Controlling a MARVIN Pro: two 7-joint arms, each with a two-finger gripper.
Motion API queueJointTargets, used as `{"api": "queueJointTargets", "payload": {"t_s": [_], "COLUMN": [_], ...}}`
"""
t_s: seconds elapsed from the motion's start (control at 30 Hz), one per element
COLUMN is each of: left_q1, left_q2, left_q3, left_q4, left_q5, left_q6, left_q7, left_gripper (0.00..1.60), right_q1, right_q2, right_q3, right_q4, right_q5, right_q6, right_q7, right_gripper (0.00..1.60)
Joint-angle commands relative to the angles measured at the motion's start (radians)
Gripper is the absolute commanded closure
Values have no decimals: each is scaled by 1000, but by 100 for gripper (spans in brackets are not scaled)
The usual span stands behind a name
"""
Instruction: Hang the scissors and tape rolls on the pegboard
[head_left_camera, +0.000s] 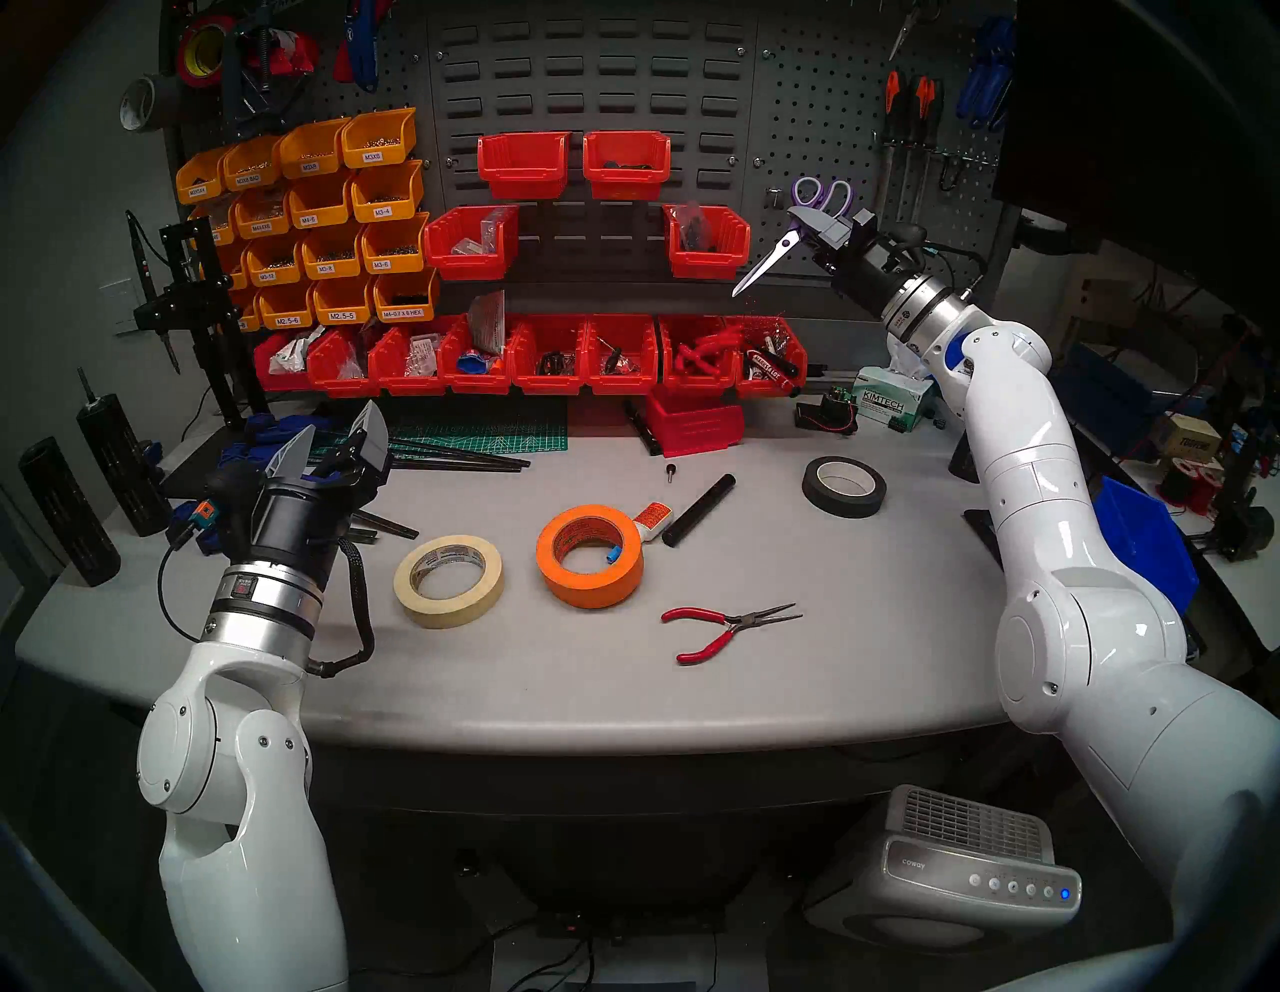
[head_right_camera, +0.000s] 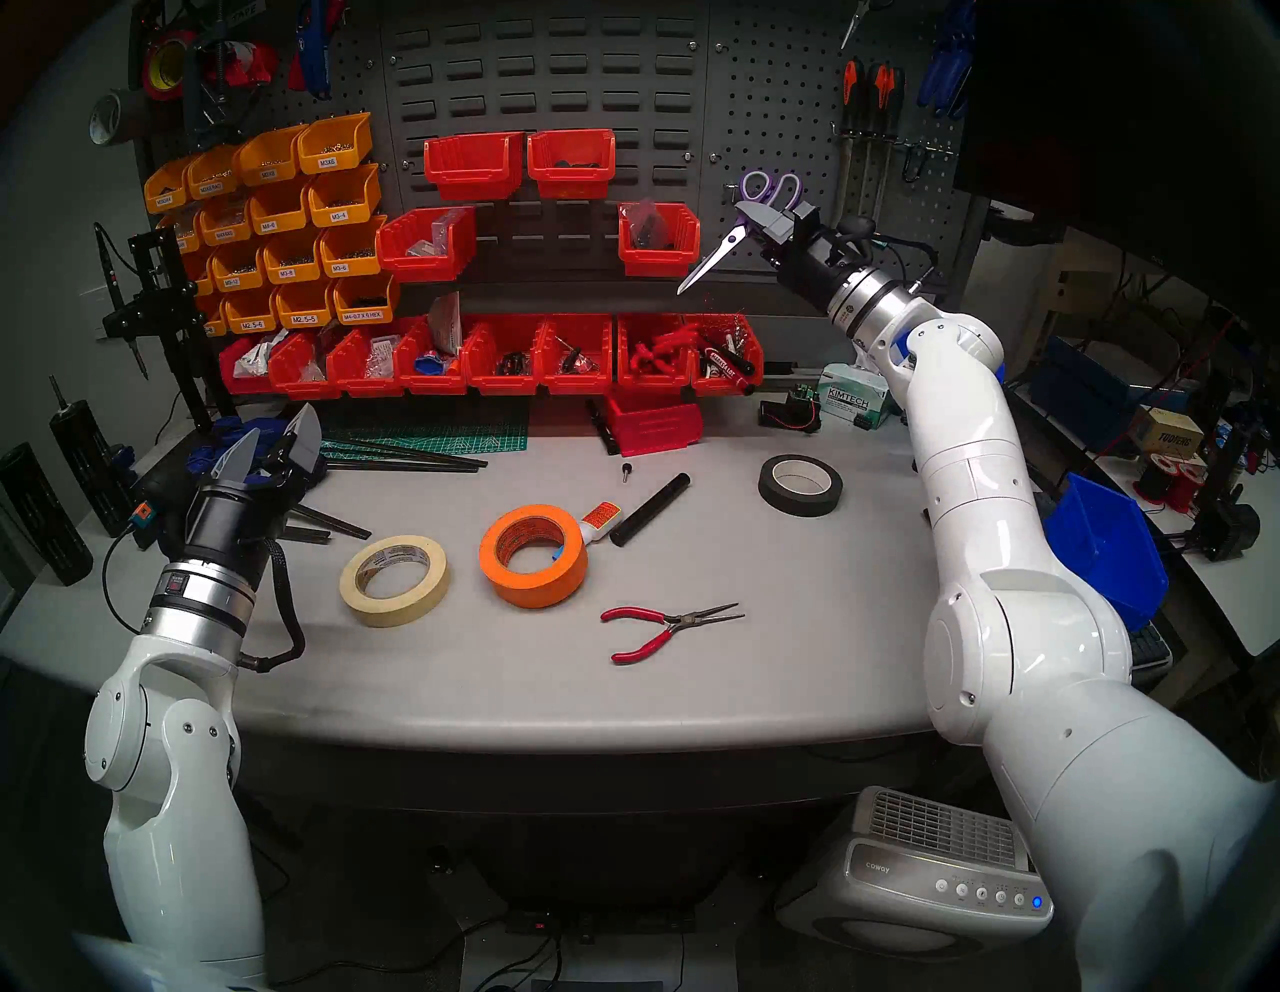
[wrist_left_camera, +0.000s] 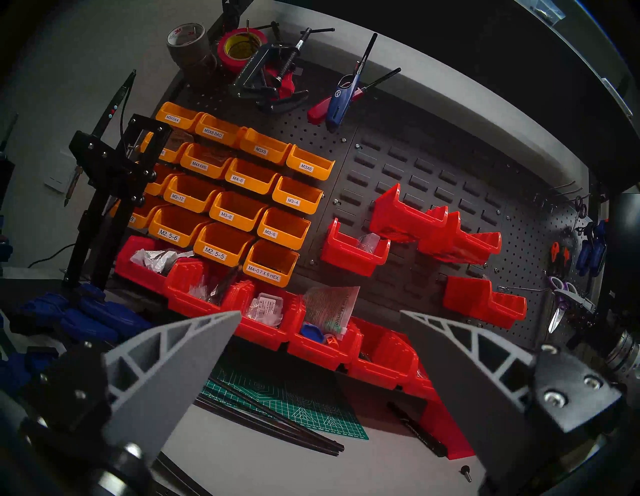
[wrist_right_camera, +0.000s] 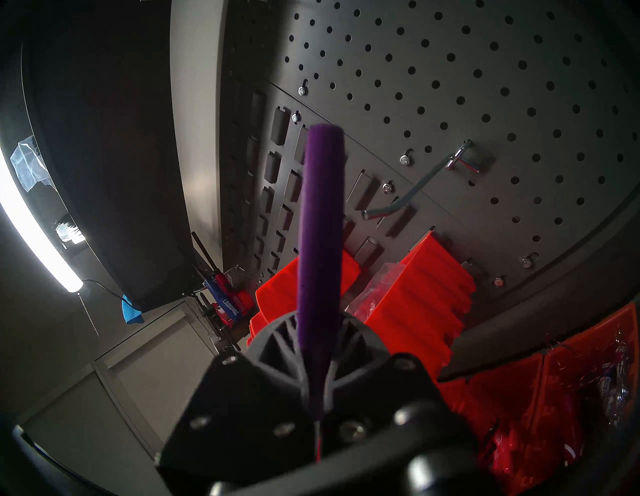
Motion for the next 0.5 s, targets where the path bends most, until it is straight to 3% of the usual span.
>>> {"api": "queueJointTargets", "payload": {"t_s": [0.0, 0.47], "left_q1": [-15, -13], "left_q2": [3, 3], "left_q3": [1, 6], "left_q4": [-35, -41], "left_q5": [-6, -6], "left_q6": [-17, -16], "left_q7": [2, 1], "left_gripper": [0, 0], "right_q1": [94, 115], "right_q2": [16, 39], "right_q3": [-2, -39], "right_q4": [12, 81], "right_q5": [-4, -36], "right_q6": [-25, -46], "right_q7": [55, 122], "right_gripper": [160, 160]}}
